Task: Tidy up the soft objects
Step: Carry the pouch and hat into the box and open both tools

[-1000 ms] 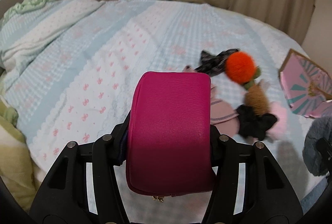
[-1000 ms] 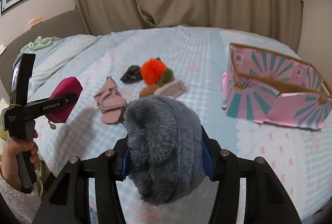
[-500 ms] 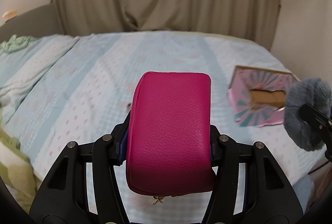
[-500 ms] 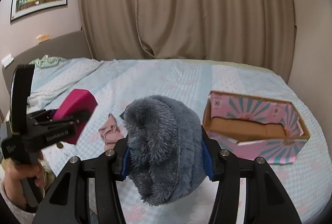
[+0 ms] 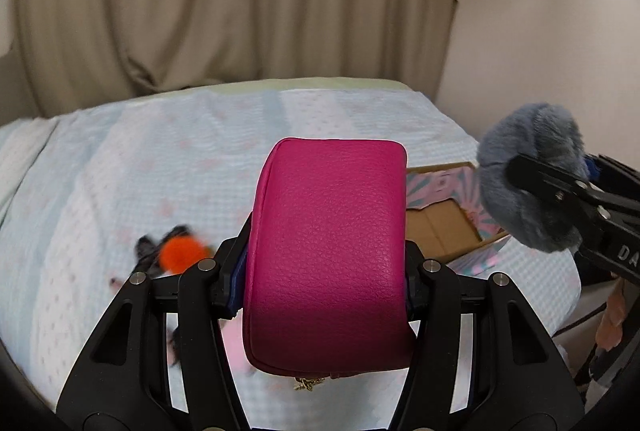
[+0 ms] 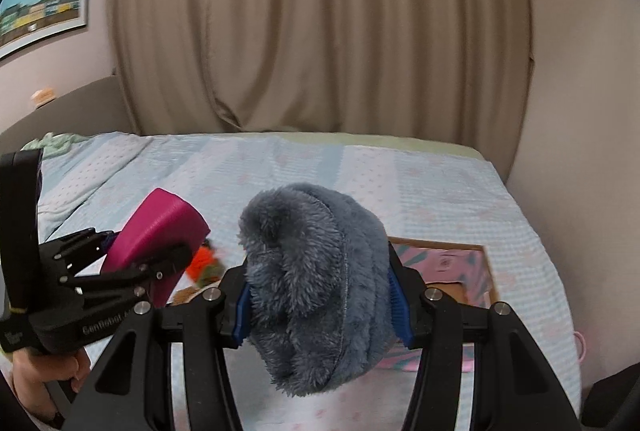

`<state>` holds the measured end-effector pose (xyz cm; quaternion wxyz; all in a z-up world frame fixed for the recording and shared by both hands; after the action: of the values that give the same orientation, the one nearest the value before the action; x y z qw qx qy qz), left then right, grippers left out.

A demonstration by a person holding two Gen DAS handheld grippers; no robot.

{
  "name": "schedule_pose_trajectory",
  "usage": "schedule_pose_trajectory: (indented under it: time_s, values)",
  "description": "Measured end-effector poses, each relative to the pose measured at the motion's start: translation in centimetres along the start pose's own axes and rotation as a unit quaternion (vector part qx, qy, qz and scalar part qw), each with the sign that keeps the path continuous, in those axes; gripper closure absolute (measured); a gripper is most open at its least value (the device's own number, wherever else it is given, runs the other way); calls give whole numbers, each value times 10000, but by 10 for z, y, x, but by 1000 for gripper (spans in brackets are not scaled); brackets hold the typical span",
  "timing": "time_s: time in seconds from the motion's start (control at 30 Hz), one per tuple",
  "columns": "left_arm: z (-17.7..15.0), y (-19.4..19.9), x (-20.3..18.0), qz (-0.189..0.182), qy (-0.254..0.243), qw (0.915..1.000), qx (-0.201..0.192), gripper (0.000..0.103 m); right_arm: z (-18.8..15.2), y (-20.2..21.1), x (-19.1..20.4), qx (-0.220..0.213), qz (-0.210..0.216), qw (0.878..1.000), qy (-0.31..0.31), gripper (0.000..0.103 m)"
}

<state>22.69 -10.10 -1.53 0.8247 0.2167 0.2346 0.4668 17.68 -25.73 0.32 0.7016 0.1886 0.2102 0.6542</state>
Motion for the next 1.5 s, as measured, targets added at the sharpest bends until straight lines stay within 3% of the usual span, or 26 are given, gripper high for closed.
schedule_pose_trajectory:
  time_s: [0.2,0.37,0.5,0.7,1.0,1.03,1.07,1.1,1.13,1.17,1.2,1.23,1.33,1.5]
  values:
    - [39,-75,-36,-349,-38,9982,483,51,18,-63,-54,689,-66,9973,-266,53]
    - [54,-155,-45,-379,39,9930,1117,51,14,-137,-99,1616,-126,9849,-610,53]
    - [47,-208,-43,-339,103,9862,1619,51,-1,-187,-121,2178,-243,9728,-748,53]
    - [22,-282,-35,-281,229,9691,2440,51,-32,-238,-133,2815,-273,9553,-863,53]
    - [-10,-303,-33,-277,7,9574,2874,53,-62,-258,-130,3202,-186,9430,-888,53]
    - [-10,-299,-36,-252,-58,9576,2870,51,-63,-257,-131,3214,-195,9425,-896,53]
    - [-11,-299,-37,-224,-123,9579,2861,41,-62,-258,-130,3219,-212,9423,-900,51]
    - [-10,-298,-39,-203,-164,9576,2868,30,-62,-257,-131,3238,-251,9415,-894,45]
    - [-9,-296,-41,-175,-263,9570,2883,1,-61,-259,-130,3254,-278,9411,-872,40]
    - [-7,-294,-45,-157,-372,9569,2877,0,-61,-259,-131,3245,-292,9414,-871,29]
    - [-5,-292,-46,-168,-451,9578,2833,0,-62,-258,-131,3225,-273,9419,-900,6]
    - [-3,-286,-49,-206,-547,9606,2717,0,-63,-258,-132,3196,-237,9426,-939,0]
    - [-6,-283,-51,4,-753,9602,2688,0,-67,-256,-134,3127,-224,9449,-944,0]
    - [-13,-279,-50,19,-757,9592,2725,0,-62,-251,-136,3080,-265,9462,-951,0]
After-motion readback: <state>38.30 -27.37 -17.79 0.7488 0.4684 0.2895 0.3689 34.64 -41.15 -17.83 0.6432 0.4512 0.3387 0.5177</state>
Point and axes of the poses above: each gripper's, at about its wrist camera, not at the fingertips, and y roughly against the way its jaws point, x to its left, z to its top, the point moved 4 cm from there along -y, roughly the way its jaws point, and after that the axes turned 10 degrees about -z, right-handed, at the moved point
